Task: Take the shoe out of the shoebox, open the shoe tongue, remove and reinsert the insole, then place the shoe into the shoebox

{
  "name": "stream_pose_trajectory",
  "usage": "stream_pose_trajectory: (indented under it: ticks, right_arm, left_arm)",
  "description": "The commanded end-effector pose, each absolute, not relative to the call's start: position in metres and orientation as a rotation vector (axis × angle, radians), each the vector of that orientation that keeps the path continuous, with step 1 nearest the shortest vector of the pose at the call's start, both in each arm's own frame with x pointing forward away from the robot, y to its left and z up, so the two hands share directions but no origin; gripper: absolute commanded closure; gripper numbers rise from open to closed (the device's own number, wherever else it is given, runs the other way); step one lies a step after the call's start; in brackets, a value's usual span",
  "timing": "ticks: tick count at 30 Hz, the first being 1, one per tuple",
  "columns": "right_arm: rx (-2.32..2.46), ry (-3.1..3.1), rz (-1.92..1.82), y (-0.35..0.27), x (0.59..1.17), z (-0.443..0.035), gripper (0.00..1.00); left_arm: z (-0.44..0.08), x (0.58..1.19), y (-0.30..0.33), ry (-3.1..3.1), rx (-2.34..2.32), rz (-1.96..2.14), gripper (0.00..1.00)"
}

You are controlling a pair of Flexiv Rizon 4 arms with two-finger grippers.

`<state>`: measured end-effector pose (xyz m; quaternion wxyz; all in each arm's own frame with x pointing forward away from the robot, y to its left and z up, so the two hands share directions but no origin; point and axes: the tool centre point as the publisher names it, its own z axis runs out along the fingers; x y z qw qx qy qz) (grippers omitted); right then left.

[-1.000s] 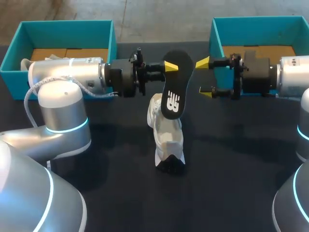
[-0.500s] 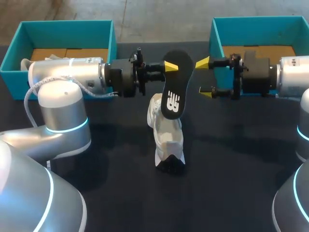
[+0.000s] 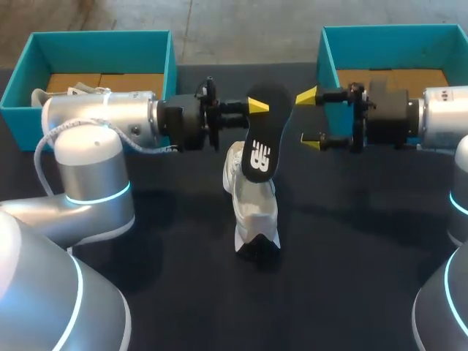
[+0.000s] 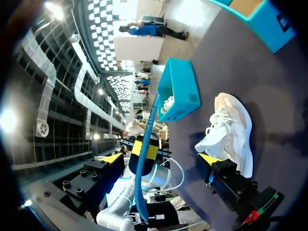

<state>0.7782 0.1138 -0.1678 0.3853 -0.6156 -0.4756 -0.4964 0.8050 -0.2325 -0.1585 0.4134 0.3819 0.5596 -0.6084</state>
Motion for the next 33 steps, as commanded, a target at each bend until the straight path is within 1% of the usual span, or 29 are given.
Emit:
stream_pose_trajectory:
  ticks: [1,15,22,24,33]
  right_arm:
    - [-1.600,-1.188,-1.266,0.113,0.762,-0.172,0.00]
    - [-1.718,-1.168,-1.205,0.115,0.724,-0.179,0.00]
    - [-1.776,-1.245,-1.140,0.119,0.717,-0.178,0.00]
    - [-1.864,-1.250,-1.138,0.121,0.717,-0.178,0.00]
    - [-1.864,-1.250,-1.138,0.121,0.717,-0.178,0.00]
  left_arm:
    - [-0.155,0.789,-0.219,1.456,0.889,-1.589,1.00]
    - [-0.173,0.768,-0.202,1.736,0.696,-1.855,1.00]
    - [-0.182,0.760,-0.192,1.795,0.606,-1.892,1.00]
    - [-0.184,0.760,-0.192,1.802,0.587,-1.917,1.00]
    - [-0.184,0.760,-0.192,1.802,0.587,-1.917,1.00]
